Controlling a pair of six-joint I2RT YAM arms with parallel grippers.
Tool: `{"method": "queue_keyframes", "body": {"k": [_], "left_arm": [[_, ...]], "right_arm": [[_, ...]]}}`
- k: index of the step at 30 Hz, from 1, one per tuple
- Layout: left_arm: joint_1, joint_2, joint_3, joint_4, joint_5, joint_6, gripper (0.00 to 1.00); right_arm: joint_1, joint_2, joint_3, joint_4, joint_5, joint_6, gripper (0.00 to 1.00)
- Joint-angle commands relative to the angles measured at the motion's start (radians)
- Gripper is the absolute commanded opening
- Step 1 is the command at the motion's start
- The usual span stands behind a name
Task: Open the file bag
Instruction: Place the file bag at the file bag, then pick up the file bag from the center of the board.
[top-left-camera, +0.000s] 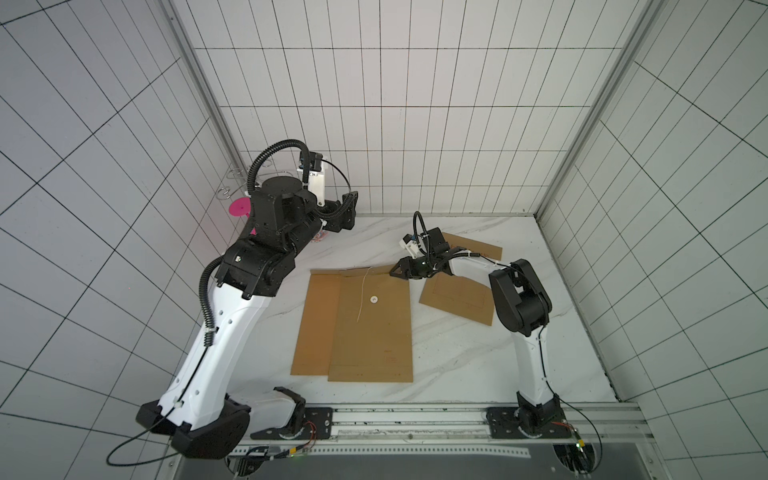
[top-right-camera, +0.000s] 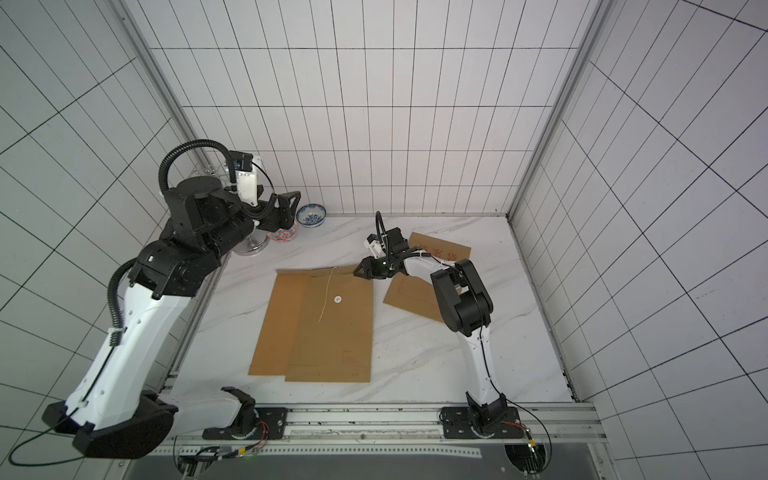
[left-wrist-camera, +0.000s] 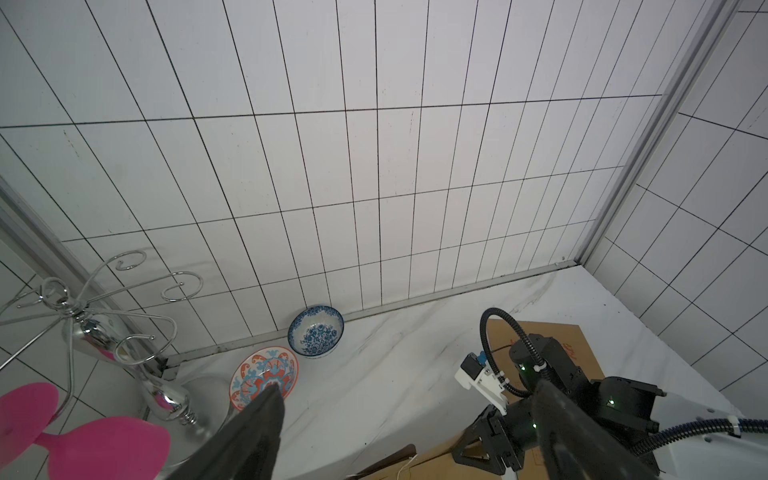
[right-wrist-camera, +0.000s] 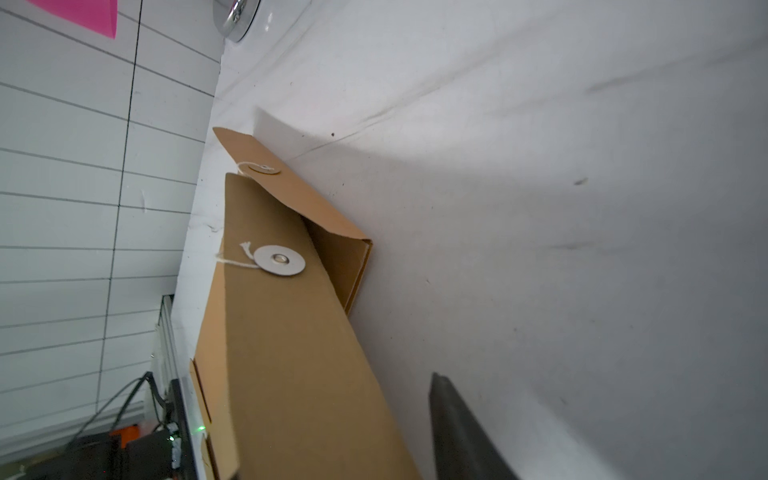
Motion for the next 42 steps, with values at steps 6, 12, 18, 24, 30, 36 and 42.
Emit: {"method": "queue_keyframes", "body": {"k": [6, 12, 18, 24, 30, 36, 42], "left_arm": [[0.005, -0.08, -0.18, 0.06, 0.049, -0.068, 0.97], [0.005, -0.135, -0.291, 0.091, 0.064, -0.08, 0.98], [-0.003, -0.143, -0.364, 0.161, 0.147, -0.09, 0.97], [-0.132, -0.091, -0.397, 0.231, 0.086, -0.097, 0.97], [-0.239, 0.04, -0.377, 0.303, 0.078, -0.126, 0.93], [-0.305, 0.213, -0.358, 0.402, 0.113, -0.188, 0.88], [-0.315, 0.428, -0.277, 0.423, 0.188, -0.249, 0.82]], "right_arm": [[-0.012, -0.053, 0.016, -0.052, 0.122, -0.064, 0.77], [-0.021, -0.208, -0.043, -0.142, 0.324, -0.117, 0.99], [-0.019, -0.467, -0.141, -0.265, 0.621, -0.06, 0.99], [-0.021, -0.688, -0.245, -0.412, 0.758, 0.04, 0.99], [-0.098, -0.837, -0.381, -0.455, 0.705, 0.046, 0.98], [-0.296, -0.874, -0.464, -0.455, 0.513, 0.115, 0.99], [-0.53, -0.884, -0.585, -0.323, 0.287, 0.221, 1.0]]}}
